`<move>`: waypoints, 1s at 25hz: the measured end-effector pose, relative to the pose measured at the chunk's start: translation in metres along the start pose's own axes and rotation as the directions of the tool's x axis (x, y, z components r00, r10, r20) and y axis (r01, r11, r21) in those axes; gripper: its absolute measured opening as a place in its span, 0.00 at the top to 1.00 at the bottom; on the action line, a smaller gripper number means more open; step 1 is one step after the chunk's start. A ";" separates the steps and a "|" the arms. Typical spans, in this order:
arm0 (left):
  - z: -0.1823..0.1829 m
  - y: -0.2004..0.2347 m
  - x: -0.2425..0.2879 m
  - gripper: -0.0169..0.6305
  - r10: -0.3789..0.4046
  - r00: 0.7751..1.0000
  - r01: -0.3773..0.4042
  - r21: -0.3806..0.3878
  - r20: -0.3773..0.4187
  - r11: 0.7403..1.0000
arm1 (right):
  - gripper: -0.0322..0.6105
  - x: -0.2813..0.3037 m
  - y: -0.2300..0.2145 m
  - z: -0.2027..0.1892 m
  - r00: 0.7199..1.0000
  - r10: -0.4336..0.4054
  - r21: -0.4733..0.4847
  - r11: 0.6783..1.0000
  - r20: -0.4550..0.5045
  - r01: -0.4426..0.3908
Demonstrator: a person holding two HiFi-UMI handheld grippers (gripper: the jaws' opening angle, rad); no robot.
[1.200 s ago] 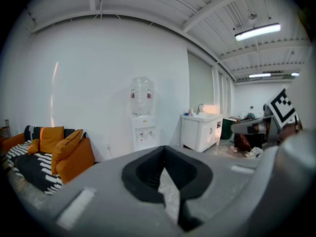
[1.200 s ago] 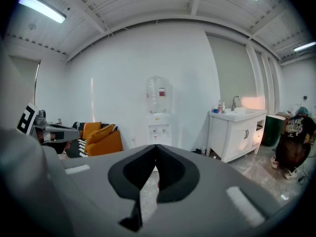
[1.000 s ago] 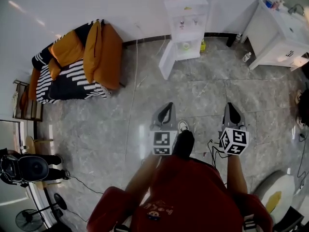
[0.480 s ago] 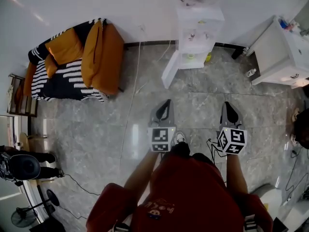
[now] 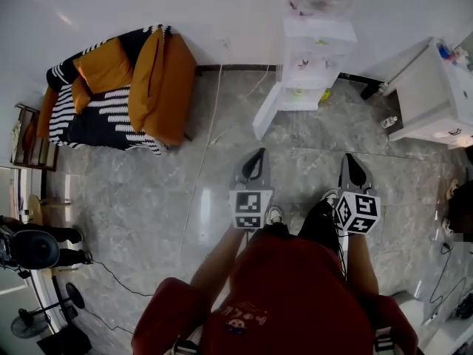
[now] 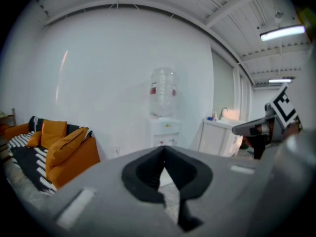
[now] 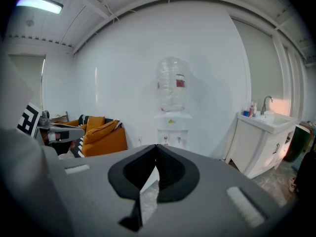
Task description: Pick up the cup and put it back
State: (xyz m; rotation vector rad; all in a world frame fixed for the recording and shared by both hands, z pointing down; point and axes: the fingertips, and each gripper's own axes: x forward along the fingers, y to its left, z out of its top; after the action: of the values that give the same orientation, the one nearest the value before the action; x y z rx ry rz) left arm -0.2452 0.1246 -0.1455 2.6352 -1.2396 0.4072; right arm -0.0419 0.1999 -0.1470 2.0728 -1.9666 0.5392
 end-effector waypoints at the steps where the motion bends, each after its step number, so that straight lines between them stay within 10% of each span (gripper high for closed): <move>1: -0.001 0.000 0.002 0.97 0.006 1.000 -0.006 0.003 -0.002 1.000 | 0.95 0.003 -0.001 -0.001 1.000 0.008 0.000 1.000 -0.002 -0.008; 25: 0.058 -0.099 0.169 0.97 0.158 0.987 -0.158 0.034 -0.008 0.987 | 0.95 0.099 -0.196 0.049 0.991 0.131 -0.006 0.991 -0.002 -0.131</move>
State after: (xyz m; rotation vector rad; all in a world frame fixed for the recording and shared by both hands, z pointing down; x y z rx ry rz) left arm -0.0553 0.0479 -0.1508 2.5663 -1.4563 0.4704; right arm 0.1608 0.1036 -0.1335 1.9485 -2.1121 0.5595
